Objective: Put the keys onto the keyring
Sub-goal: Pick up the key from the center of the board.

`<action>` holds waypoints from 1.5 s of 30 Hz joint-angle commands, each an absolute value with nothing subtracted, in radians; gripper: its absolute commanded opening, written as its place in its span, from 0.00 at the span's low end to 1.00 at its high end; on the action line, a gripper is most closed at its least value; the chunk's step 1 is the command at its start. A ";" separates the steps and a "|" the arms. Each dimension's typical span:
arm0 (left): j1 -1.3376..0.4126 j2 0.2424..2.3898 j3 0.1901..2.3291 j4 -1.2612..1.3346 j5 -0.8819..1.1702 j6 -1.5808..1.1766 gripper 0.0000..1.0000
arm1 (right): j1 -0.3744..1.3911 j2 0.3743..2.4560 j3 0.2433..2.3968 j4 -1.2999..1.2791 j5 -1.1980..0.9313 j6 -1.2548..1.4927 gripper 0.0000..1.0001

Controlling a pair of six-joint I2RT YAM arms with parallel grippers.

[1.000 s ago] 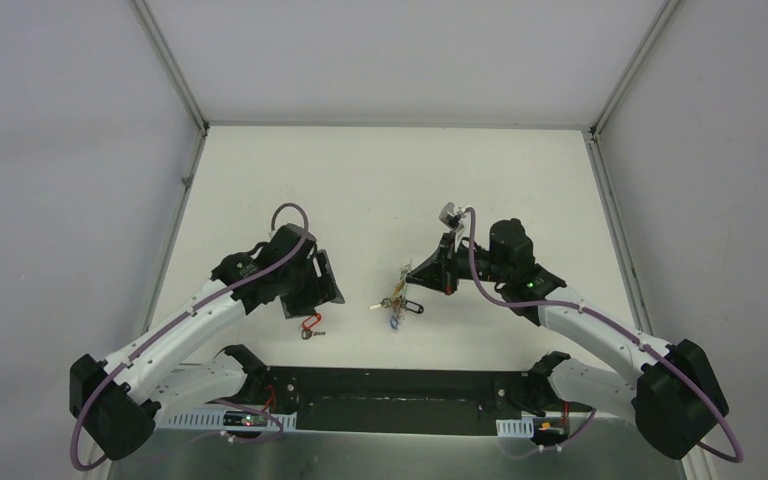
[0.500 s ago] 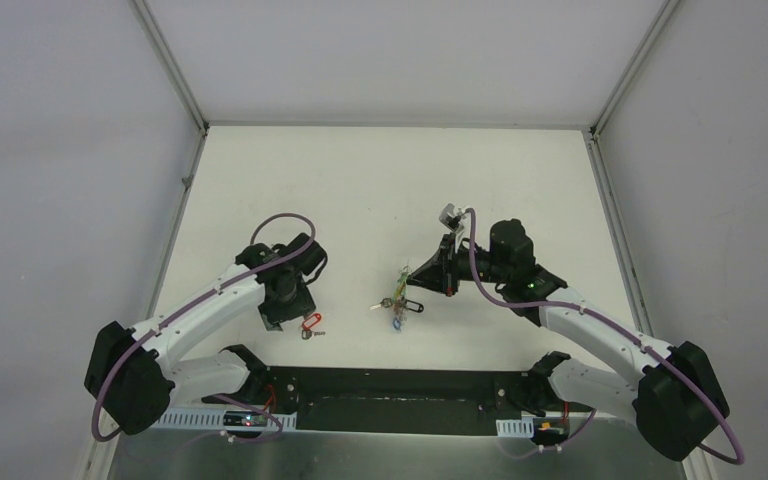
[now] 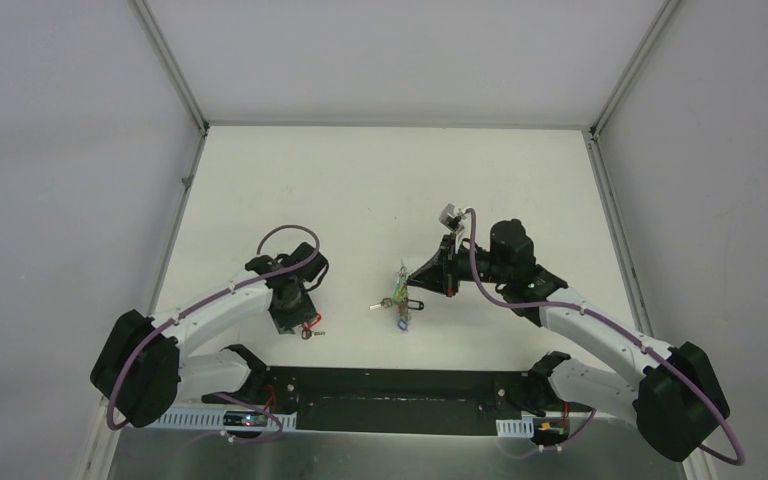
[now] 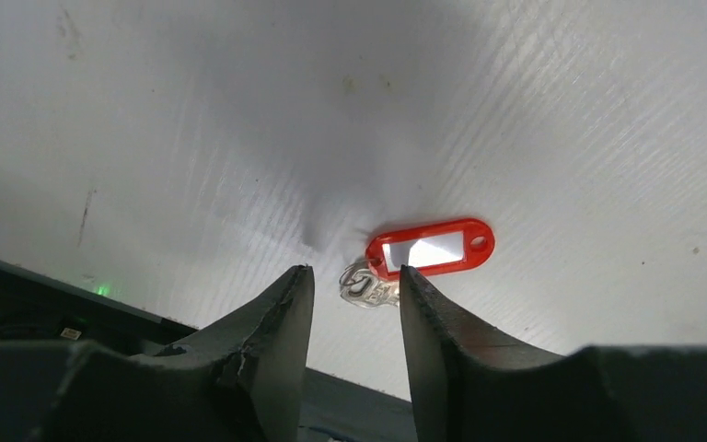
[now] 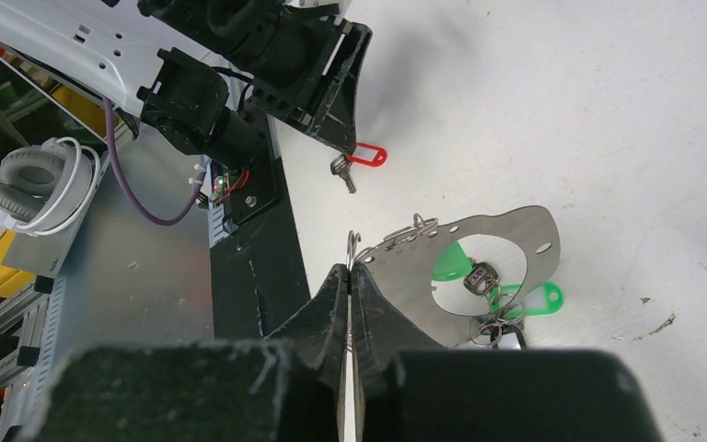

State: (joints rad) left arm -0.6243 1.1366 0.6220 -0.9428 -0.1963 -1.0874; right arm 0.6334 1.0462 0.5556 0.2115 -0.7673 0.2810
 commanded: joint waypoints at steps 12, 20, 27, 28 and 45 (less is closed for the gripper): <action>-0.603 1.288 0.694 -0.857 -0.136 -1.010 0.04 | 0.630 1.024 0.606 0.243 -0.801 0.280 0.00; -0.603 1.266 0.761 -0.927 -0.107 -0.954 0.00 | 0.630 1.021 0.609 0.235 -0.802 0.280 0.00; -0.602 1.139 0.837 -0.958 -0.120 -0.870 0.00 | 0.630 1.005 0.613 0.224 -0.828 0.257 0.00; -0.603 1.118 0.855 -0.961 -0.121 -0.847 0.00 | 0.629 1.003 0.614 0.224 -0.837 0.249 0.00; -0.674 1.055 1.180 -0.937 0.079 -0.685 0.00 | 0.630 1.002 0.639 0.224 -0.965 0.133 0.00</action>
